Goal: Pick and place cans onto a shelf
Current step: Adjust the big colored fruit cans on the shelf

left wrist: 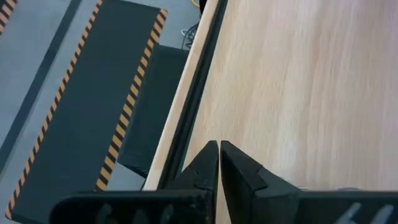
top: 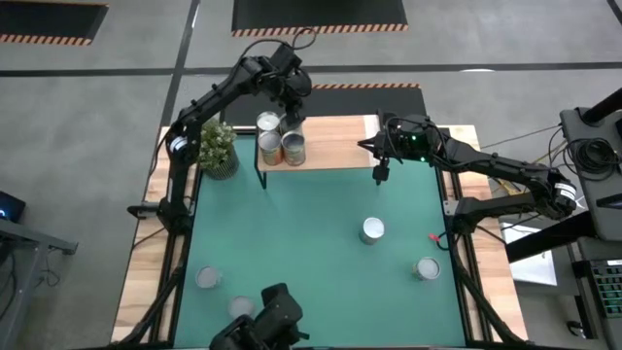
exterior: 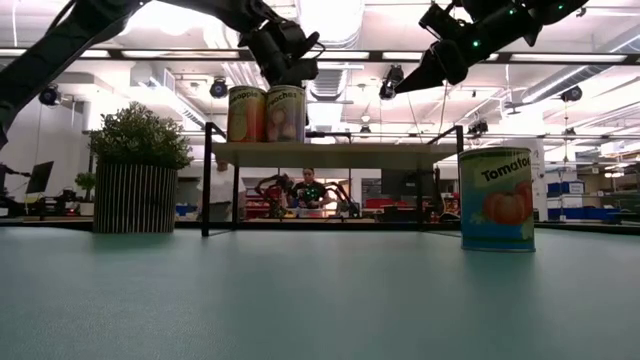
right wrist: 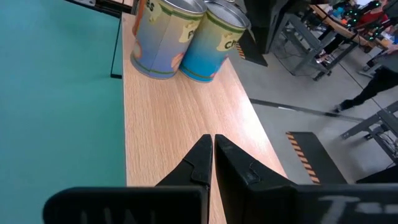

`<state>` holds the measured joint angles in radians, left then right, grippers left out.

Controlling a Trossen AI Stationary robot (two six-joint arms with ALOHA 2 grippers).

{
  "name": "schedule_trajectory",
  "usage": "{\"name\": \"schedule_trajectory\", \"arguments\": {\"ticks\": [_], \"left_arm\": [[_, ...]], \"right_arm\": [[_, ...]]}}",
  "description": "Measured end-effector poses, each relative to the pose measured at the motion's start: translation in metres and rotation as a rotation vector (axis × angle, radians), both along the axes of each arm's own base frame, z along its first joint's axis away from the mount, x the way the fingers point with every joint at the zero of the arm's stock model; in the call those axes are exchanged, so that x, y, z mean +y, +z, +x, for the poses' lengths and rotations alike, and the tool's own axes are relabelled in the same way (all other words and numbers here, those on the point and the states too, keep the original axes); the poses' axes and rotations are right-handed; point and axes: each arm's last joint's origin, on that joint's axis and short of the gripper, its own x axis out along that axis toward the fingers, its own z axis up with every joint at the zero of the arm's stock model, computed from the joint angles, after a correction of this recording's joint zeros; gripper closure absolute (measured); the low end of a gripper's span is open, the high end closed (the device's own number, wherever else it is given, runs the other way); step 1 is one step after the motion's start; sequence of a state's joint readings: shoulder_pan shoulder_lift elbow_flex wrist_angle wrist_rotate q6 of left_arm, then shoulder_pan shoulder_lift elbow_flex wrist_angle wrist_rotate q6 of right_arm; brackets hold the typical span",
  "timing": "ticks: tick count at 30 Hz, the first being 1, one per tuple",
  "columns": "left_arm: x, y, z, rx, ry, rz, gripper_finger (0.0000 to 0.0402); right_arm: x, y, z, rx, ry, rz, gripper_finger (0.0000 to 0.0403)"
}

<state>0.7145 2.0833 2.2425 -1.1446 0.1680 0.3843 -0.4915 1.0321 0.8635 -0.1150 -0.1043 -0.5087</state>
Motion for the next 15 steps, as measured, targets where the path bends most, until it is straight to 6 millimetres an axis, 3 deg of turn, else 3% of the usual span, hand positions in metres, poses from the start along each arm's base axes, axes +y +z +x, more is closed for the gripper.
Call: {"name": "schedule_trajectory", "arguments": {"ticks": [8,15], "left_arm": [[-0.003,0.009,-0.003,-0.006,0.008,0.000,0.0402],[-0.017,0.037,-0.004,-0.064,0.005,0.030,0.0402]], "right_arm": [[0.000,0.000,0.000,0.000,0.000,0.000,0.0394],[0.000,0.000,0.000,0.002,0.000,0.001,0.0394]]}}
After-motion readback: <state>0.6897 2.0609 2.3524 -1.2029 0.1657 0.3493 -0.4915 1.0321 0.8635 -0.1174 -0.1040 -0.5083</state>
